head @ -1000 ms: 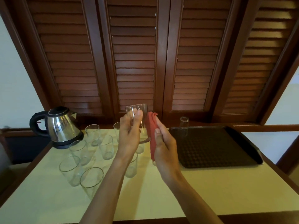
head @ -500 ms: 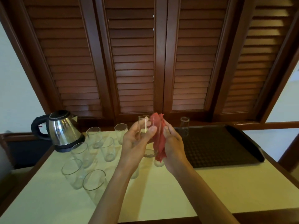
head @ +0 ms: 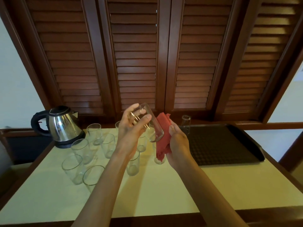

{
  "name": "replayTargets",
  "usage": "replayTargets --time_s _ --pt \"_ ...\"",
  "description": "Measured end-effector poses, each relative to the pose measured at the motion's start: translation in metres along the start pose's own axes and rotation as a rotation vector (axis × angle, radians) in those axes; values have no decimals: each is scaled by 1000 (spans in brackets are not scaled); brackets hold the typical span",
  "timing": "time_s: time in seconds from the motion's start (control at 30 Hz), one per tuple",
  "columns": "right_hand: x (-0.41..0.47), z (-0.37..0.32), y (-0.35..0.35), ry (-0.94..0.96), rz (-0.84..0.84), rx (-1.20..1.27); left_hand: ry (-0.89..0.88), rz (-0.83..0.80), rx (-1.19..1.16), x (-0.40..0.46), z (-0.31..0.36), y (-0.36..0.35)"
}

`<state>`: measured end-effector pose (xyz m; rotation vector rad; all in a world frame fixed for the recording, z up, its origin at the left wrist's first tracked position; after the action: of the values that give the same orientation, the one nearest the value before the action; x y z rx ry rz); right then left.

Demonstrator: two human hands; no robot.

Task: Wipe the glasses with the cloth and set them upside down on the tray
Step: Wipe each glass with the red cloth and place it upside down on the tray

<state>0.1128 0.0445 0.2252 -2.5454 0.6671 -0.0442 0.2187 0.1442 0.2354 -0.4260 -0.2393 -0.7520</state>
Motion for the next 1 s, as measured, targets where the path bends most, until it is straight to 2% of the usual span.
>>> replayTargets --time_s 0.13,0.27,0.4,0.5,0.57,0.63,0.73,0.9,1.0 --pt "0 8 -4 -62 10 42 -64 7 -57 3 5 -5" --pt "-6 10 -6 -103 6 78 -130 77 32 -7 -5 2" --pt "1 -1 4 33 83 2 -42 136 152 -22 -6 7" --pt "-5 10 1 -42 45 17 -9 70 166 -19 3 -1" --pt "-10 20 -6 -110 -6 45 -27 79 140 -13 8 -5" --pt "-9 20 -7 -94 -10 82 -47 101 169 -9 11 -3" --pt "-2 11 1 -31 47 63 5 45 279 -14 13 -2" --pt "-2 15 6 -52 6 -27 114 -46 653 -21 28 0" --pt "-1 10 7 43 -3 -61 164 -60 649 -28 32 4"
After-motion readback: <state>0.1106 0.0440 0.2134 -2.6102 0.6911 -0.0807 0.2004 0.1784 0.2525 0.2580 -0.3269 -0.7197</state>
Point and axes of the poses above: each hand's wrist, its own x-axis towards the middle knuckle, its own y-axis out of the back of the hand, z = x × y, the point moved 4 cm from there along x, towards the middle knuckle, and after that the axes turned 15 degrees about -z, right-handed, at the moved point
